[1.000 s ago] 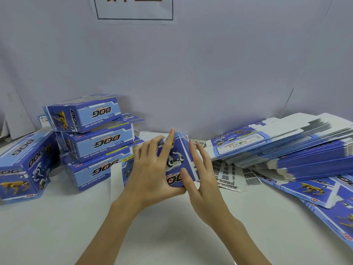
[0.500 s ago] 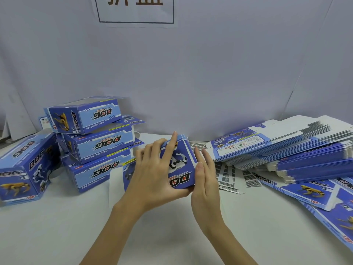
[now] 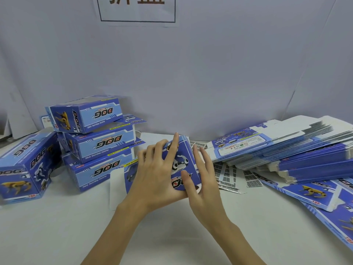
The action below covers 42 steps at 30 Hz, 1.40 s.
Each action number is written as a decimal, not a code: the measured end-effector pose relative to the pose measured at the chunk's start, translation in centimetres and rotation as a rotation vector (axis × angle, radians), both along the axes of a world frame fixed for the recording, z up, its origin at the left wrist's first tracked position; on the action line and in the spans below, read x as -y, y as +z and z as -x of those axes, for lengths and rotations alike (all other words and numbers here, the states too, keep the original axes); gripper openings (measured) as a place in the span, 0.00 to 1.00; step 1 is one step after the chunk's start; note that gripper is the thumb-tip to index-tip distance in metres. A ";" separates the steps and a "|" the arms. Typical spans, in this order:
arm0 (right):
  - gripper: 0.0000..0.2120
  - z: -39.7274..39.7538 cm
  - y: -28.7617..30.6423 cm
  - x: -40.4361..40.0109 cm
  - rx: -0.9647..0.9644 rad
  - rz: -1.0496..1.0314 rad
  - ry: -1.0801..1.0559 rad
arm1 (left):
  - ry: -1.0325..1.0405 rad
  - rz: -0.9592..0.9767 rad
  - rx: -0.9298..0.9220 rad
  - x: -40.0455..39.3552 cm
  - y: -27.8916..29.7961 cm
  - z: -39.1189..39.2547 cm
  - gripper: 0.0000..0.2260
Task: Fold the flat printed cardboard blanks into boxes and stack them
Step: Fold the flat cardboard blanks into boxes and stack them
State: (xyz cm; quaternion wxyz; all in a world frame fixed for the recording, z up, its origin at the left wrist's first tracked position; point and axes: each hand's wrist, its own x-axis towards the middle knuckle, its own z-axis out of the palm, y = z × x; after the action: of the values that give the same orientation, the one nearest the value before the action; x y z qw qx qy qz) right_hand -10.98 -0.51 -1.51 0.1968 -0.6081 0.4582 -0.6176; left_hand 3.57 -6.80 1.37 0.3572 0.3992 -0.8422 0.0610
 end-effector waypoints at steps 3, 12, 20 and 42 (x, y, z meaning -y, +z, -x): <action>0.28 -0.2 0.1 0.1 -0.010 0.009 -0.008 | 0.012 0.014 -0.005 -0.1 0.1 0.1 0.54; 0.28 0.6 0.8 0.2 0.074 -0.049 0.012 | -0.062 0.076 -0.005 -0.3 0.2 0.3 0.55; 0.32 1.6 1.1 -0.1 0.057 -0.097 0.166 | -0.097 0.091 -0.041 -0.1 -0.2 0.4 0.55; 0.33 2.3 1.0 0.5 0.095 -0.022 0.032 | -0.481 -1.217 -1.276 2.9 0.7 -2.1 0.37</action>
State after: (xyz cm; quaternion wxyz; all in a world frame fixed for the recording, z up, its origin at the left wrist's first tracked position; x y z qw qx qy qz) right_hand -13.31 -1.03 -0.54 0.2348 -0.5831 0.4453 -0.6376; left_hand 5.70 -9.68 2.07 0.4862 0.2901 -0.4322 -0.7019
